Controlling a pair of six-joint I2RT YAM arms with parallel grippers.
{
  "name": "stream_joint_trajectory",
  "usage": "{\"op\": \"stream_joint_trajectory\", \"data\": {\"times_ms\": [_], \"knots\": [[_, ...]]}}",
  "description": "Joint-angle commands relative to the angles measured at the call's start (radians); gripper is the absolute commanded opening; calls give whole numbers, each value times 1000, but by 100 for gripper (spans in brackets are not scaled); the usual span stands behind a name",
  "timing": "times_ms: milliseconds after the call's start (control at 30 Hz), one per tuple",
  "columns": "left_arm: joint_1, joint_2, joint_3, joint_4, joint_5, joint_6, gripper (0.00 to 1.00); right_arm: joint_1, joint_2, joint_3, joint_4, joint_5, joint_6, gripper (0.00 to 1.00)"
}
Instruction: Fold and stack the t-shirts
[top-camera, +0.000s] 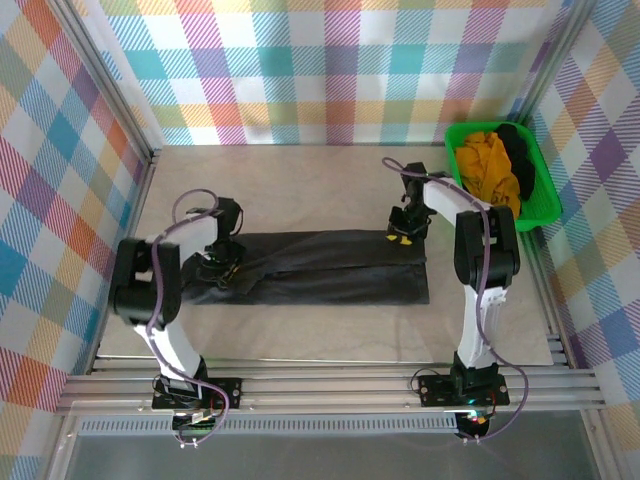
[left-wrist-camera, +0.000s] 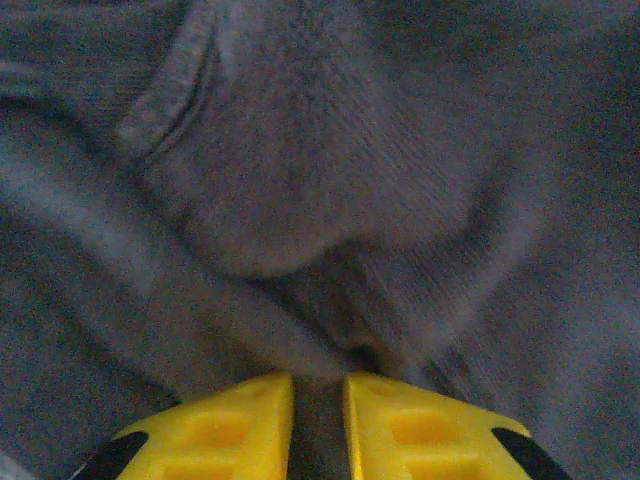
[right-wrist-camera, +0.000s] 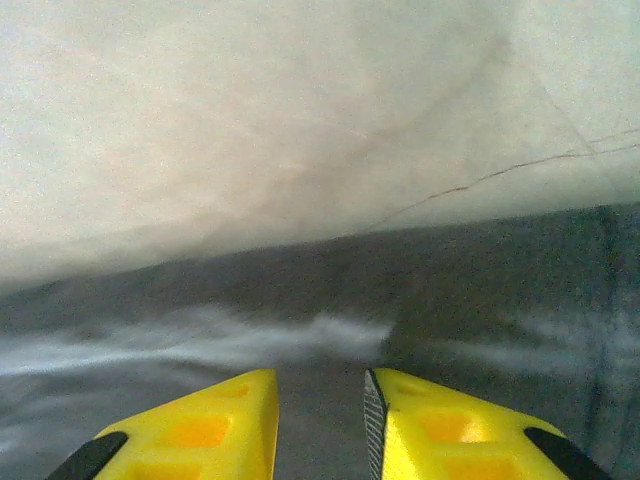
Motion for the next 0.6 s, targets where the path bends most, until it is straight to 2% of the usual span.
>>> {"op": "stream_joint_trajectory", "data": {"times_ms": [0,167,267,433,500,567], "knots": [[23,127,74,98,58,-44,22,-24,48,22,-121,27,14,29],[12,395,440,36,58,26,22,-59,-30,-114,-129,69,88,29],[-14,587,722,62,121,85,27,-33,-115,-252,-120,16,155,29],[-93,916,1273,113,239,90,31,150,-254,-508,-37,-100,325,31],[-121,1035,1482,136,276,50,33,245,-271,-559,30,-161,402,31],[-145,1106,1600,177,277,4,36,337,-247,-544,72,-197,448,32]]}}
